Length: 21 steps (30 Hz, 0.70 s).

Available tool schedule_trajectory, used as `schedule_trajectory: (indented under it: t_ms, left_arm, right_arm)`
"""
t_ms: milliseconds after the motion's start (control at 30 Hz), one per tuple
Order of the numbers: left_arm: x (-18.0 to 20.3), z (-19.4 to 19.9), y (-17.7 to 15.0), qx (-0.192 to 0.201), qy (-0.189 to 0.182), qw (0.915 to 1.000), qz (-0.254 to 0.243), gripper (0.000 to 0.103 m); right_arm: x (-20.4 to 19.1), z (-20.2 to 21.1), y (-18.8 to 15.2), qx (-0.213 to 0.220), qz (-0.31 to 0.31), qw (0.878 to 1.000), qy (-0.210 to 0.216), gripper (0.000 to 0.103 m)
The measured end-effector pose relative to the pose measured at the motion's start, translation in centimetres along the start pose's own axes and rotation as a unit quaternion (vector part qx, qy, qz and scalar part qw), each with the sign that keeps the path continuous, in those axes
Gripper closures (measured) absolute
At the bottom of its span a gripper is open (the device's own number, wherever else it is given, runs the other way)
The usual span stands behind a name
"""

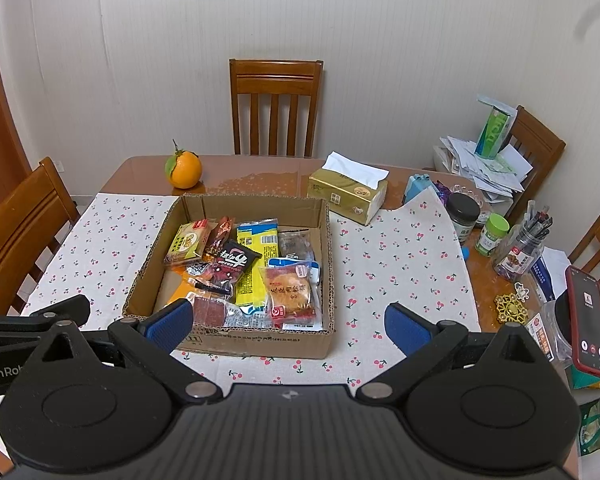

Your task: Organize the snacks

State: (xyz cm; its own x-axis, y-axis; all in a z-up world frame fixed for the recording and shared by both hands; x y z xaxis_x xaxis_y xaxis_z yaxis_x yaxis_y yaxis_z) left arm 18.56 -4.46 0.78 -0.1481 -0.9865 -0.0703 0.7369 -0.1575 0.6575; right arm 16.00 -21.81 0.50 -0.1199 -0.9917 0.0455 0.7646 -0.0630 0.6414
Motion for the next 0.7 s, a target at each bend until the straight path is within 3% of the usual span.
schedule_trajectory:
  t_ms: [700]
  left_arm:
    - [-0.06, -0.26, -0.03, -0.003, 0.000, 1.0000, -0.002, 0.002]
  right_arm:
    - [-0.05, 0.03, 0.02, 0.001, 0.002, 1.000, -0.001, 0.000]
Point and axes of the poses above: each gripper's, at about its wrist camera, not at the fingertips, and z roughly against the way its jaws point, x to its right, y to its top, the point moved 5 cm from there along -z, roughly the way its jaws point, and after that the axes turned 5 degrees about -x, right-handed, at the moved point
